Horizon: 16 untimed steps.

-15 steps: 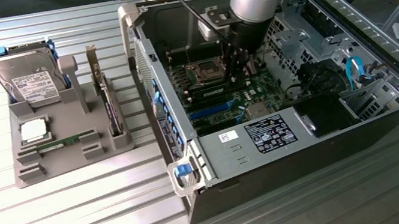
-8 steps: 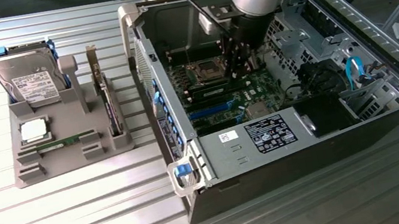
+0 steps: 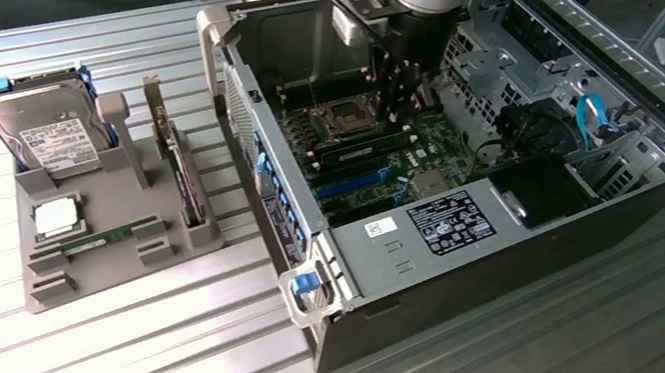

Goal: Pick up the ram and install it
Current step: 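Insert the ram into the slot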

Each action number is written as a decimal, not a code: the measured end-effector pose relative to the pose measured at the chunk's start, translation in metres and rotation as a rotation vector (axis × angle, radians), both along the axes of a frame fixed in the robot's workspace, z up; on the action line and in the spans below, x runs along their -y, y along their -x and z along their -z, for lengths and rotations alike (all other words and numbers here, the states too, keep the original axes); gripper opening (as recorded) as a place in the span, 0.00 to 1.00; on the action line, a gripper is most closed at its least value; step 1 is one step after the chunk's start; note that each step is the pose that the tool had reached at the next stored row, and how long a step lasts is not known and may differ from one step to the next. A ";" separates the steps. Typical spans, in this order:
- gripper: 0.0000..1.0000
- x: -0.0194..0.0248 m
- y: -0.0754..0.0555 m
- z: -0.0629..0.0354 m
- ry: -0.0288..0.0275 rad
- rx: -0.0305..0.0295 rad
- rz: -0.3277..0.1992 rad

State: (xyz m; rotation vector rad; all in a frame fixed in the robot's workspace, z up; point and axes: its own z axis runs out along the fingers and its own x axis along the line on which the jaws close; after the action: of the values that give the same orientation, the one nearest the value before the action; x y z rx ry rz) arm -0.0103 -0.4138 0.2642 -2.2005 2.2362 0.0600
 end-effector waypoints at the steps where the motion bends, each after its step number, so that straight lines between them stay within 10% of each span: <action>1: 0.25 0.0000 0.000 -0.0015 0.0001 0.0000 0.000; 16: 0.25 0.0000 0.000 -0.0273 0.0001 0.0000 0.000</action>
State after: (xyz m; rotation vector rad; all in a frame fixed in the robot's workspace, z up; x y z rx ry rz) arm -0.0103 -0.4138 0.2915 -2.2006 2.2362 0.0600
